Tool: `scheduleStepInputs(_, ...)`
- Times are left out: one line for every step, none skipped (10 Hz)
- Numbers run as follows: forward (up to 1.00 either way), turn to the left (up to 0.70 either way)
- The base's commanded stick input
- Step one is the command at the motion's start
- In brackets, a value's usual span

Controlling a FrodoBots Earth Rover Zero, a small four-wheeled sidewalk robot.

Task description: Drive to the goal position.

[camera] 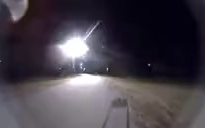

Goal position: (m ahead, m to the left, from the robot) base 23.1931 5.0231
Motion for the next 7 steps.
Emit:
scheduleStepInputs(0.00, 0.00)
scheduleStepInputs(1.00, 0.27)
scheduleStepInputs(1.00, 0.27)
scheduleStepInputs(1.00, 0.16)
scheduleStepInputs(1.00, 0.00)
scheduleStepInputs(1.00, 0.00)
scheduleStepInputs(1.00, 0.00)
